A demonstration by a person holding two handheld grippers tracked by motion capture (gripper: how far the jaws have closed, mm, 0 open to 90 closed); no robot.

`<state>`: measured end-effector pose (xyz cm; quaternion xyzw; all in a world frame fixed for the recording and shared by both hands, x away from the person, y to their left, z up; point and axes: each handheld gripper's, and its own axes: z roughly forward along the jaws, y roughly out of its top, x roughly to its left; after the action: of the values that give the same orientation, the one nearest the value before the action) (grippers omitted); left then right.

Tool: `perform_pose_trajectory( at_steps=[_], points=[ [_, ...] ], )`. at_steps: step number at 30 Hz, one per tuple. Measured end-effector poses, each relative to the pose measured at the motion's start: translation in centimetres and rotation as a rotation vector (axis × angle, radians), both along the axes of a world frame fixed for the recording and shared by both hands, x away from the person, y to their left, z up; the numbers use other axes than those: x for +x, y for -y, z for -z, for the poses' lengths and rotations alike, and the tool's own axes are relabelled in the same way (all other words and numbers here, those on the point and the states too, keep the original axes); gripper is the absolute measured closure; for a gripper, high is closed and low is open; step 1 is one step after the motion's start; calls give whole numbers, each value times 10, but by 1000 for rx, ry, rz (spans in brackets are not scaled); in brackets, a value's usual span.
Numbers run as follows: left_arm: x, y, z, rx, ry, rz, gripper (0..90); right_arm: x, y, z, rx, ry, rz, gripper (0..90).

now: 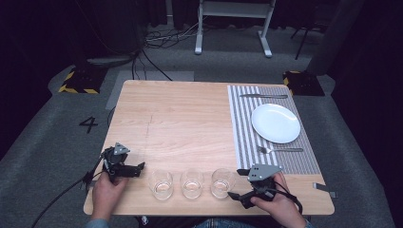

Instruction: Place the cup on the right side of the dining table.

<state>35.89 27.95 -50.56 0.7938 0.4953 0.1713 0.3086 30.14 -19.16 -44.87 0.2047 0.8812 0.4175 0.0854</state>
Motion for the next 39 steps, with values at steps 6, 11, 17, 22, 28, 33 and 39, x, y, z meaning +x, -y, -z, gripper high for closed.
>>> perform_pose_trajectory(
  at_steps=[6, 11, 17, 22, 28, 33, 39],
  points=[
    [0, 0, 0, 0, 0, 0, 4, 1, -18, 4, 17, -5, -11, 159],
    [0, 0, 0, 0, 0, 0, 4, 6, -32, 8, 18, -2, -18, 158],
    [0, 0, 0, 0, 0, 0, 4, 10, -41, 12, -3, 1, -20, 165],
    [0, 0, 0, 0, 0, 0, 4, 10, -45, 16, -20, 11, -16, 171],
    [0, 0, 0, 0, 0, 0, 4, 11, -48, 20, -35, 8, -3, 189],
    [0, 0, 0, 0, 0, 0, 4, 11, -49, 20, -42, 6, 3, 194],
    [0, 0, 0, 0, 0, 0, 5, 10, -51, 19, -73, 2, 17, 196]
  ],
)
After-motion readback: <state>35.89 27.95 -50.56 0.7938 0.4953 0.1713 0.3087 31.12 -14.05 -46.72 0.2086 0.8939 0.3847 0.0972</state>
